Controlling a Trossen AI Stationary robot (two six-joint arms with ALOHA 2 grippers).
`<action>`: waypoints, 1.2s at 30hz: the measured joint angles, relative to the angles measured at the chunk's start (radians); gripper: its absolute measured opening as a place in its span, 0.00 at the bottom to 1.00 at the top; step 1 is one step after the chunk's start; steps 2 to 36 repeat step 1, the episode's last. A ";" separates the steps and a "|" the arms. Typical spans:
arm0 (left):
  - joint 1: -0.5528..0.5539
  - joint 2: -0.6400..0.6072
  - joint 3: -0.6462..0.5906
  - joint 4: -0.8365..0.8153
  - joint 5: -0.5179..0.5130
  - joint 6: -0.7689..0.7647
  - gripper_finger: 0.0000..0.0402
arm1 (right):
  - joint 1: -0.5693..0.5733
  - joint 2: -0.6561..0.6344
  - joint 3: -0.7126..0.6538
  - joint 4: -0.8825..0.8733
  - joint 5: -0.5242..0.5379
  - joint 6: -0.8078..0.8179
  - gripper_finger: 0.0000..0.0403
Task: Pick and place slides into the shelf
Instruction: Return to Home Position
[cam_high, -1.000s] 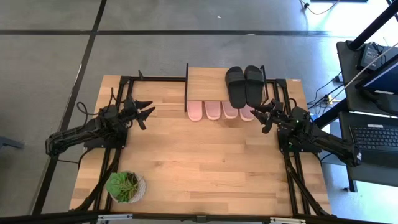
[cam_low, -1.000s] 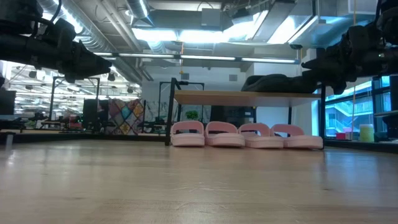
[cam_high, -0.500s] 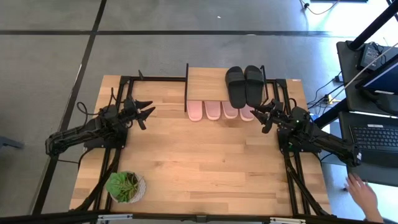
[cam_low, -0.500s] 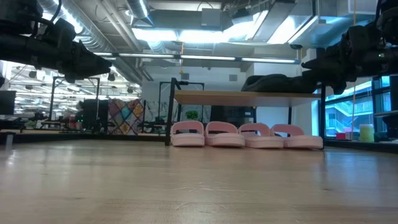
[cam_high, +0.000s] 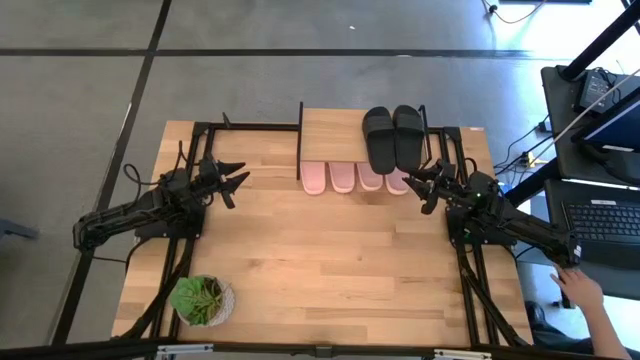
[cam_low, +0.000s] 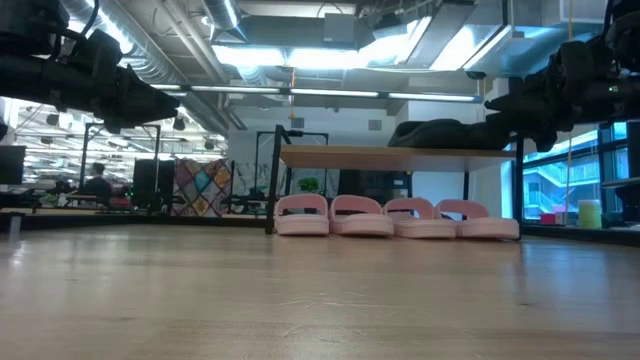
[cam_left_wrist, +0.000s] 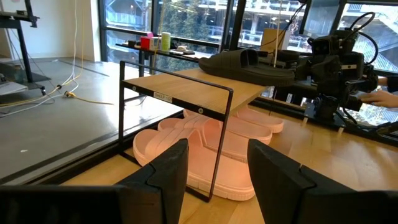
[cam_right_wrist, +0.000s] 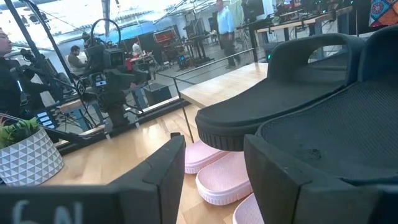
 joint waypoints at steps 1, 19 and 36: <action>0.000 0.000 0.000 0.000 0.000 0.000 0.39 | 0.000 0.000 0.000 0.000 0.000 0.001 0.41; 0.000 0.000 0.000 0.000 0.000 0.000 0.39 | 0.000 0.000 0.000 0.000 0.000 0.001 0.41; 0.000 0.000 0.000 0.000 0.000 0.000 0.39 | 0.000 0.000 0.000 0.000 0.000 0.001 0.41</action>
